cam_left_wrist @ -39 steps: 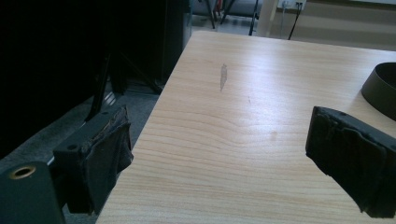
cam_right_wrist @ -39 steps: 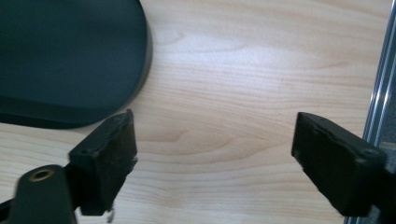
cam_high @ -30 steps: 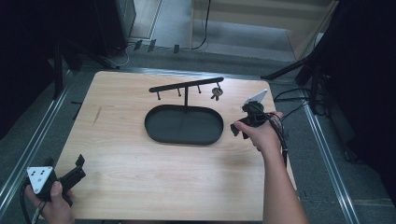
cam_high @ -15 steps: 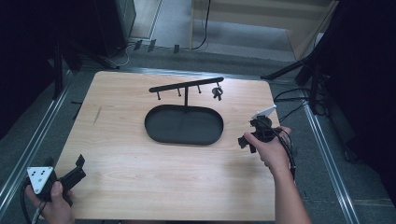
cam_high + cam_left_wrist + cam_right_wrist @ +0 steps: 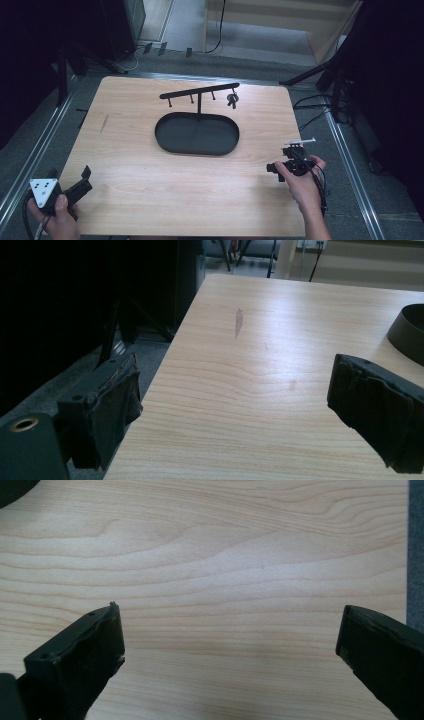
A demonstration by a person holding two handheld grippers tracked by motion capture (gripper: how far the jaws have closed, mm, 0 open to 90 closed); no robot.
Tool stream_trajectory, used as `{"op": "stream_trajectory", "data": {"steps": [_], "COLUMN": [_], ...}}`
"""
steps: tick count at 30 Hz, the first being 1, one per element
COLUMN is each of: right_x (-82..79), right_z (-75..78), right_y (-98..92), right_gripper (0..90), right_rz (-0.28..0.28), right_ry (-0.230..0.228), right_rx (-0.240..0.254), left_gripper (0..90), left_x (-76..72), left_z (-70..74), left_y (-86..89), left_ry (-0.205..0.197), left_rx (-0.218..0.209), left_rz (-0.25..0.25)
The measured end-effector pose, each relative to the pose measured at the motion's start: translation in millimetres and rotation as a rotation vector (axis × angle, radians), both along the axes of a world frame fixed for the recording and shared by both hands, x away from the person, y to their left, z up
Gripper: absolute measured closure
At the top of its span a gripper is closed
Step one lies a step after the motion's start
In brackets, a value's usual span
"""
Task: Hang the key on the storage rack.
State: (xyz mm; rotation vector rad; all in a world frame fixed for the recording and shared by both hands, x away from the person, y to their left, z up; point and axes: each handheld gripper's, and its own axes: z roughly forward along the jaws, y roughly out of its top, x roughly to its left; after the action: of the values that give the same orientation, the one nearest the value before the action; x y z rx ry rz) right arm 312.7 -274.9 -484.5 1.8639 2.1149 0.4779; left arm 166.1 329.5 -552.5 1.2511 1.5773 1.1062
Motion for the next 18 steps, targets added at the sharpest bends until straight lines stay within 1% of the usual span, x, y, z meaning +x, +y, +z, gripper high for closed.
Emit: {"op": "stream_trajectory", "data": {"steps": [5,6,8,10,12,13,15,18], "right_x": [-18.2,-21.8,-29.3,-37.9,-46.9,-51.0,-59.2,-70.9], "right_z": [-16.2,-19.5,-25.1,-29.7,-34.7,-37.6,-42.8,-47.6], "right_y": [-15.2,-18.3,-23.8,-30.3,-38.2,-42.5,-50.0,-60.3], "right_gripper": [0.0,0.0,0.0,0.0,0.0,0.0,0.0,0.7], "right_rz": [-0.028,-0.029,-0.036,-0.041,-0.046,-0.048,-0.061,-0.073], "right_ry": [-0.088,-0.111,-0.161,-0.230,-0.299,-0.327,-0.377,-0.456], "right_rx": [0.040,0.045,0.074,0.096,0.129,0.137,0.146,0.140], "left_gripper": [7.0,7.0,7.0,7.0,7.0,7.0,7.0,7.0], "left_x": [0.2,0.3,0.3,0.3,0.0,0.0,0.1,-0.1], "left_z": [0.0,0.0,0.0,0.0,0.0,0.0,0.0,0.0], "left_y": [-0.5,-0.5,-0.5,-0.4,-0.5,-0.7,-1.2,-1.7], "left_ry": [0.001,0.001,0.001,0.001,0.001,0.001,-0.001,0.001], "left_rx": [0.009,0.009,0.008,0.008,0.009,0.009,0.012,0.022], "left_rz": [-0.001,0.000,0.001,0.000,0.000,0.000,0.001,-0.001]}}
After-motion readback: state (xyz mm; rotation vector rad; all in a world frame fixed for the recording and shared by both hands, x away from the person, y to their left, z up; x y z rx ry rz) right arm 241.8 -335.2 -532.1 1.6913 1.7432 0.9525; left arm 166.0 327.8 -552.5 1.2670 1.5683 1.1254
